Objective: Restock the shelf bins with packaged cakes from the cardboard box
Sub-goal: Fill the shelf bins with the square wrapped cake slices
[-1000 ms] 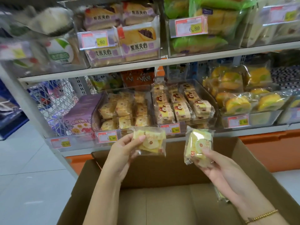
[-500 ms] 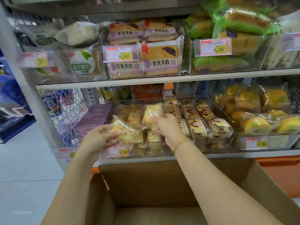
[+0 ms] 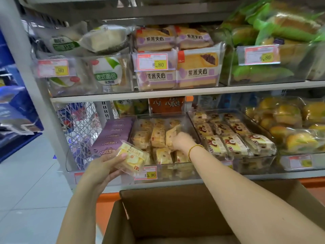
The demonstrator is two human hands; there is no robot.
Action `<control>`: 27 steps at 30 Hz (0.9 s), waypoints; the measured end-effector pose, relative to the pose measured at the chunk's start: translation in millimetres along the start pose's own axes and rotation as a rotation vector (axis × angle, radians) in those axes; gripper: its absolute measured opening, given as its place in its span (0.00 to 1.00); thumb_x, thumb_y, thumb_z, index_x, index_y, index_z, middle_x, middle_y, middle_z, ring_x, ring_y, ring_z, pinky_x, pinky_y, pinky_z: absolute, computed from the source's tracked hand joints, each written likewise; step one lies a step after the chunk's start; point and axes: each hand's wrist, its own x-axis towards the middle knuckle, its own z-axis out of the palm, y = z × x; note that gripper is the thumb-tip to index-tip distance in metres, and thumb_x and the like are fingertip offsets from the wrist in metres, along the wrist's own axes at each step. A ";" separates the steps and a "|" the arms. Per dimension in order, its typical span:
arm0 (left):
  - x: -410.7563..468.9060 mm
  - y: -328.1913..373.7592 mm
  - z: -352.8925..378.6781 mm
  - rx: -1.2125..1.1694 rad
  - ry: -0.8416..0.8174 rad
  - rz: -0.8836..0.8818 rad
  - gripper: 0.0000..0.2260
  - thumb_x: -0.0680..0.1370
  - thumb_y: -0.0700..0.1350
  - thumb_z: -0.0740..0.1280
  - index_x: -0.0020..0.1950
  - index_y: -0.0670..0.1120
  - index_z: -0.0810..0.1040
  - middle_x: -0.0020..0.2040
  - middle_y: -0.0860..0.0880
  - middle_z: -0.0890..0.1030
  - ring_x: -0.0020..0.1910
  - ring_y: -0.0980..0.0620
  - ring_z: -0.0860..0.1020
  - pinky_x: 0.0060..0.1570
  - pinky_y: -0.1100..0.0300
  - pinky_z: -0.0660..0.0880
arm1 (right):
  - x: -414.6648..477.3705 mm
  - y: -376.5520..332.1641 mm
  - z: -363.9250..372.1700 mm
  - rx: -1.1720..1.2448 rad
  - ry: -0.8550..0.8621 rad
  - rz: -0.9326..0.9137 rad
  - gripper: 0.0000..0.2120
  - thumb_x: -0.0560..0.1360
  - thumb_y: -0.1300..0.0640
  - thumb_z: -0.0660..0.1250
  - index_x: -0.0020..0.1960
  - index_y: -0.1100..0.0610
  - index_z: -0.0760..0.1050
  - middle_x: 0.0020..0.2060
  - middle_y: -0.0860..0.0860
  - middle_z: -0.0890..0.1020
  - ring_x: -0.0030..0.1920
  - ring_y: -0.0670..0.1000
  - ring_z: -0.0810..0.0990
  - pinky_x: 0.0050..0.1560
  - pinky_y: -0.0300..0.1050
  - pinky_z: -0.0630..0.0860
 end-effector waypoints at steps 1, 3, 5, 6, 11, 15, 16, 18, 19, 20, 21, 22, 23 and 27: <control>-0.5 1.0 -3.1 -0.006 -0.003 -0.001 0.12 0.71 0.38 0.71 0.52 0.37 0.77 0.41 0.43 0.85 0.37 0.50 0.84 0.34 0.62 0.81 | 2.5 1.9 0.0 -0.136 0.057 0.008 0.18 0.81 0.54 0.55 0.61 0.65 0.75 0.60 0.61 0.77 0.60 0.62 0.75 0.62 0.56 0.73; -2.1 2.6 -7.9 0.000 -0.011 0.006 0.11 0.71 0.38 0.71 0.52 0.37 0.78 0.41 0.42 0.85 0.37 0.50 0.85 0.34 0.62 0.81 | 7.5 6.9 -0.5 -0.297 0.104 0.035 0.16 0.78 0.54 0.58 0.59 0.61 0.75 0.58 0.59 0.77 0.60 0.61 0.74 0.61 0.56 0.73; -3.7 3.6 -8.8 0.003 -0.019 0.012 0.10 0.72 0.38 0.71 0.51 0.37 0.78 0.42 0.42 0.85 0.38 0.50 0.85 0.36 0.61 0.82 | 6.0 8.0 -3.3 -0.415 0.103 -0.005 0.13 0.77 0.57 0.62 0.60 0.60 0.74 0.59 0.58 0.77 0.61 0.60 0.74 0.62 0.54 0.73; -4.1 3.8 -8.0 0.003 -0.024 0.014 0.10 0.72 0.39 0.71 0.52 0.37 0.78 0.43 0.42 0.85 0.39 0.50 0.85 0.38 0.60 0.82 | 6.2 9.9 -4.5 -0.447 0.116 -0.045 0.15 0.77 0.59 0.64 0.62 0.61 0.72 0.59 0.57 0.76 0.61 0.59 0.74 0.62 0.51 0.73; -4.5 2.0 0.3 0.019 -0.053 0.022 0.13 0.71 0.40 0.71 0.53 0.37 0.78 0.45 0.42 0.85 0.43 0.49 0.84 0.44 0.58 0.81 | 26.2 15.7 -6.0 -0.445 0.145 -0.148 0.18 0.77 0.65 0.62 0.67 0.60 0.69 0.58 0.57 0.77 0.56 0.56 0.78 0.56 0.46 0.76; -2.9 0.4 2.4 0.023 -0.033 0.007 0.10 0.72 0.38 0.71 0.53 0.38 0.78 0.44 0.41 0.85 0.41 0.48 0.84 0.41 0.60 0.82 | 25.2 14.6 -11.2 -0.429 0.120 -0.154 0.16 0.77 0.66 0.60 0.65 0.60 0.71 0.54 0.57 0.78 0.53 0.55 0.78 0.55 0.48 0.78; -2.6 0.3 3.4 0.031 -0.031 0.008 0.10 0.73 0.38 0.71 0.52 0.39 0.78 0.44 0.41 0.85 0.41 0.48 0.84 0.39 0.60 0.82 | 18.2 11.5 -13.4 -0.410 0.165 -0.186 0.18 0.77 0.66 0.61 0.66 0.59 0.71 0.56 0.56 0.78 0.54 0.55 0.78 0.55 0.47 0.77; -1.1 0.0 6.1 0.053 -0.038 0.014 0.09 0.73 0.38 0.71 0.52 0.41 0.79 0.43 0.42 0.85 0.41 0.48 0.85 0.36 0.62 0.81 | -4.2 2.3 -15.3 -0.240 0.196 -0.305 0.17 0.77 0.59 0.66 0.65 0.55 0.72 0.56 0.52 0.78 0.54 0.52 0.78 0.53 0.44 0.77; 0.3 -1.0 7.1 0.064 -0.038 0.019 0.10 0.72 0.38 0.72 0.53 0.41 0.80 0.43 0.43 0.85 0.41 0.49 0.85 0.35 0.62 0.81 | -18.9 -4.2 -14.9 -0.072 0.096 -0.352 0.18 0.76 0.52 0.67 0.65 0.53 0.73 0.55 0.49 0.79 0.52 0.49 0.78 0.51 0.42 0.77; 2.0 -1.8 8.4 0.075 -0.039 0.026 0.11 0.72 0.39 0.72 0.54 0.40 0.80 0.41 0.44 0.86 0.40 0.50 0.85 0.35 0.63 0.81 | -34.4 -12.1 -14.3 0.099 -0.104 -0.357 0.21 0.75 0.45 0.67 0.65 0.52 0.73 0.53 0.46 0.79 0.50 0.47 0.78 0.49 0.40 0.77; 3.8 -3.3 9.5 0.091 -0.039 0.032 0.13 0.72 0.40 0.72 0.54 0.38 0.79 0.39 0.45 0.85 0.38 0.51 0.84 0.35 0.63 0.80 | -48.1 -19.2 -11.9 0.211 -0.329 -0.332 0.25 0.74 0.41 0.67 0.66 0.51 0.72 0.52 0.46 0.80 0.48 0.46 0.79 0.47 0.38 0.76; 4.8 -4.2 10.8 0.108 -0.032 0.035 0.15 0.72 0.41 0.72 0.55 0.36 0.78 0.38 0.46 0.85 0.37 0.52 0.83 0.35 0.63 0.79 | -56.0 -23.0 -7.4 0.254 -0.484 -0.308 0.28 0.72 0.39 0.68 0.67 0.51 0.70 0.51 0.48 0.80 0.45 0.45 0.78 0.45 0.37 0.76; 5.5 -5.7 12.6 0.116 -0.018 0.037 0.16 0.72 0.42 0.73 0.55 0.34 0.77 0.38 0.46 0.84 0.36 0.52 0.82 0.35 0.63 0.79 | -57.8 -23.8 -0.8 0.267 -0.546 -0.286 0.30 0.71 0.39 0.69 0.68 0.51 0.70 0.50 0.49 0.81 0.42 0.45 0.77 0.41 0.36 0.75; 6.5 -9.2 17.1 0.108 0.082 0.076 0.10 0.75 0.44 0.71 0.53 0.41 0.76 0.44 0.46 0.81 0.39 0.53 0.80 0.30 0.68 0.77 | -44.6 -23.8 16.8 0.524 -0.619 -0.105 0.22 0.72 0.47 0.72 0.60 0.58 0.76 0.46 0.52 0.79 0.33 0.44 0.71 0.28 0.32 0.66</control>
